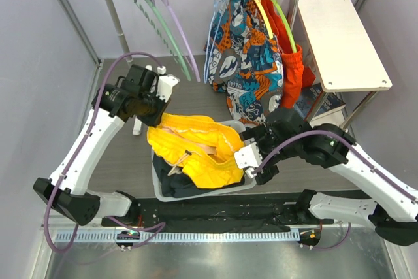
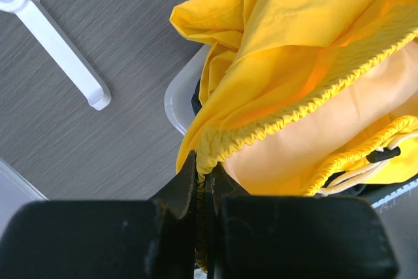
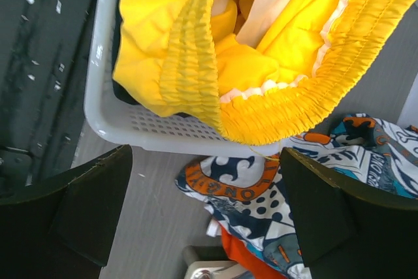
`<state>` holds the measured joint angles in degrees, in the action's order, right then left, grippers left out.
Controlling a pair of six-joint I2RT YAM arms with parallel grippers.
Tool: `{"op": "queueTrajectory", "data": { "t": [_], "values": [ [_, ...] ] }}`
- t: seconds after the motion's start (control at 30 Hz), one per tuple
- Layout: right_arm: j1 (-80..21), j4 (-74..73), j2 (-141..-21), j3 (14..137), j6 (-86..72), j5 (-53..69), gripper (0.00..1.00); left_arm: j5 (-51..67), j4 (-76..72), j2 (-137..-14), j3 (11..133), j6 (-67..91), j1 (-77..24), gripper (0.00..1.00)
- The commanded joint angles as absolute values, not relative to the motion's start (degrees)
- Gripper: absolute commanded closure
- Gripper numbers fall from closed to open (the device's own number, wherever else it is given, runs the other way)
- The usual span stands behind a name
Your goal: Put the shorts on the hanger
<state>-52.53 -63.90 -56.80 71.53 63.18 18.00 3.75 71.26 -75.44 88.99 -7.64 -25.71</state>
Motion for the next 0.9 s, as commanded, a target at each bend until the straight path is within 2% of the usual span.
{"op": "queueTrajectory", "data": {
  "t": [0.0, 0.13, 0.2, 0.37, 0.4, 0.47, 0.5, 0.57, 0.6, 0.63, 0.87],
  "values": [
    [-54.0, -65.7, -60.6, 77.1, 52.0, 23.6, 0.02, 4.3, 67.9, -75.7, 89.4, -6.8, -25.0, 1.0],
    [-56.3, -62.7, -65.3, 78.9, 46.2, 25.4, 0.07, 4.0, 67.6, -75.7, 89.3, -6.9, -24.0, 1.0],
    [-57.7, -60.8, -67.1, 78.1, 44.7, 24.7, 0.12, 3.7, 67.4, -75.7, 89.3, -6.9, -23.6, 1.0],
    [-62.4, -59.1, -69.4, 73.9, 44.7, 20.5, 0.16, 3.0, 66.9, -75.5, 89.3, -5.8, -22.7, 1.0],
    [-62.6, -58.9, -69.5, 73.5, 44.5, 19.8, 0.31, 2.8, 66.9, -75.4, 89.4, -5.6, -22.5, 1.0],
    [-62.7, -59.4, -69.4, 73.3, 43.0, 18.7, 0.47, 2.2, 66.9, -74.5, 89.5, -5.4, -21.5, 1.0],
    [-62.7, -60.1, -69.0, 73.6, 42.6, 17.9, 0.61, 1.8, 66.8, -73.9, 89.5, -5.4, -20.8, 1.0],
    [-62.7, -62.8, -68.5, 75.1, 41.6, 16.4, 0.75, 1.2, 66.6, -72.3, 90.3, -5.1, -19.5, 1.0],
    [-62.6, -63.8, -68.1, 75.8, 41.6, 13.8, 0.91, 1.4, 66.7, -71.9, 91.0, -4.9, -18.4, 1.0],
    [-62.7, -64.4, -67.0, 76.5, 41.6, 12.0, 0.98, 1.6, 67.1, -71.5, 91.9, -5.0, -18.0, 1.0],
    [-62.1, -68.9, -63.2, 89.8, 43.9, -6.6, 0.99, 5.4, 67.9, -67.9, 104.9, -7.6, -17.8, 1.0]
  ]
}}
